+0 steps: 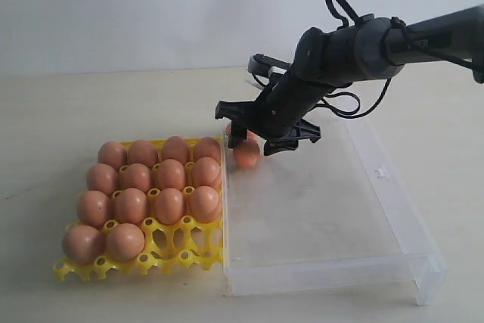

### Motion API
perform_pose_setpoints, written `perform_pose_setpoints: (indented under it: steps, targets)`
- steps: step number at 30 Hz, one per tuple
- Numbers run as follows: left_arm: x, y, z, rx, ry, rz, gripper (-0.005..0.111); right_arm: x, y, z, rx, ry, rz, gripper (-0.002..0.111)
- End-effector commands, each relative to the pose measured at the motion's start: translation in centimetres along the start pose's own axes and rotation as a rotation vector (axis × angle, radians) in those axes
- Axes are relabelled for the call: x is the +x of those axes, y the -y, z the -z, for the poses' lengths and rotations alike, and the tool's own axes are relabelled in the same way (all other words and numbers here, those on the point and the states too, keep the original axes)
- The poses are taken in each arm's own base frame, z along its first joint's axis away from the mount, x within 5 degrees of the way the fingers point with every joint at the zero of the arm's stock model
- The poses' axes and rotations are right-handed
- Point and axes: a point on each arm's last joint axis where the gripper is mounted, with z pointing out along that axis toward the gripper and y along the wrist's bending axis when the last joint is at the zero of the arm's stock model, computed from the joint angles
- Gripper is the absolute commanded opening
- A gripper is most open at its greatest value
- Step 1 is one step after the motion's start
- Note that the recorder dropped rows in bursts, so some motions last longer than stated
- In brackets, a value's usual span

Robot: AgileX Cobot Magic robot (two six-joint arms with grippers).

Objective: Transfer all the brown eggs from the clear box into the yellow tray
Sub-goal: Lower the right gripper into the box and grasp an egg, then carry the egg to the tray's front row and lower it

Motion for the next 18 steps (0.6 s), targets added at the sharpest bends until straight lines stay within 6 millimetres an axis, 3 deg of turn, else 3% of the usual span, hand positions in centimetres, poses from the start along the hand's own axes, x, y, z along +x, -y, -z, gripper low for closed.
perform_pose_setpoints:
  steps: [1,3,5,6,9,12,18]
  targets:
    - [-0.3,0.0,0.1,0.001,0.019,0.007,0.0,0.3,-0.7,-1.0,-0.03,0.012,0.046,0.059]
    - [-0.3,0.0,0.1,0.001,0.019,0.007,0.0,0.4,-0.8,-1.0,-0.03,0.005,0.055,0.04]
    - [-0.3,0.0,0.1,0.001,0.019,0.005,0.0,0.4,-0.8,-0.3,-0.006,-0.002,0.134,0.005]
    - [-0.3,0.0,0.1,0.001,0.019,0.005,0.0,0.2,-0.8,0.5,0.012,0.004,0.175,0.0]
    - [-0.3,0.0,0.1,0.001,0.019,0.005,0.0,-0.9,-0.8,4.5,0.022,0.104,0.213,0.0]
    - [-0.3,0.0,0.1,0.001,0.019,0.008,0.0,0.0,-1.0,8.4,-0.008,0.284,0.216,0.0]
    - [-0.3,0.0,0.1,0.001,0.019,0.008,0.0,6.1,-2.5,11.9,-0.051,0.538,0.362,0.0]
